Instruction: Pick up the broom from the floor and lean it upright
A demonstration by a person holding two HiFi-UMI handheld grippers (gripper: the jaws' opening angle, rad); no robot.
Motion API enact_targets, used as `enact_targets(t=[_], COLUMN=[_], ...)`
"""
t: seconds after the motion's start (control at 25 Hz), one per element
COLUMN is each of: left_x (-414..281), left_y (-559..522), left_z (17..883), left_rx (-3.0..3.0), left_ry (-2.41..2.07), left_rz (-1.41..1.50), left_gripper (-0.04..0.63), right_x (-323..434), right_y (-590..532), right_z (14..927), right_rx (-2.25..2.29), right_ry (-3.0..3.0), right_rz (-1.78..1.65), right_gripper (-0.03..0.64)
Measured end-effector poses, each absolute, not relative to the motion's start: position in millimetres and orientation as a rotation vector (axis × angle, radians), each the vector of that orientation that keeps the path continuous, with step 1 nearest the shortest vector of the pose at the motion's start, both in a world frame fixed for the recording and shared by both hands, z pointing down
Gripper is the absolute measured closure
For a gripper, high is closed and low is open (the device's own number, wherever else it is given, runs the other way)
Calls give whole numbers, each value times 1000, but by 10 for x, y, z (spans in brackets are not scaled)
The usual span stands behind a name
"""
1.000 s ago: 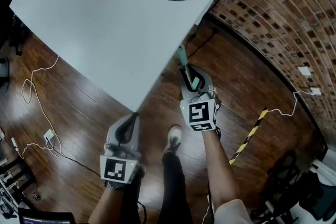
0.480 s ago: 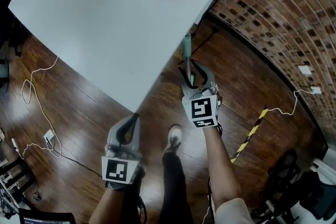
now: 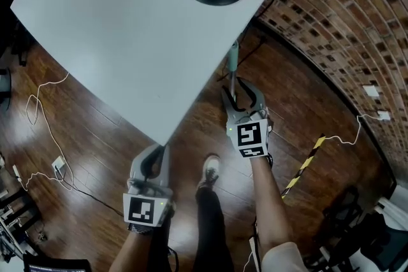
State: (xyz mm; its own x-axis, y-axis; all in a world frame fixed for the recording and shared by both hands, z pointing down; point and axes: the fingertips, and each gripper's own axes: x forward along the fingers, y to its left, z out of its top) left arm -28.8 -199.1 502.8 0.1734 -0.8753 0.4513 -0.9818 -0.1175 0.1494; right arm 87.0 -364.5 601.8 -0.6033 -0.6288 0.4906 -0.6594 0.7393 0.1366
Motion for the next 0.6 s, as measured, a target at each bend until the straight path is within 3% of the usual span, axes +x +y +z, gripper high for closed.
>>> enact_targets(t=[0.32, 0.44, 0.52, 0.6], left_x=[-329, -333, -357, -383], left_y=[-2033, -2024, -2000, -1958], left_z=[5072, 4998, 4926, 4846], left_rx=[2026, 2037, 2047, 2053], left_ry=[-1761, -1760, -1758, -1758], left_rz=[346, 332, 329, 335], left_gripper=[595, 595, 595, 595], right_x=[1070, 1265, 1368, 1421], right_y=[-3564, -3441, -3342, -3212], right_z=[5980, 5834, 5690, 5543], right_rx=[1005, 1080, 1126, 1156], right_ry=[-2420, -2396, -2391, -2398], right_rz=[48, -10, -27, -8], right_gripper=[436, 515, 603, 604])
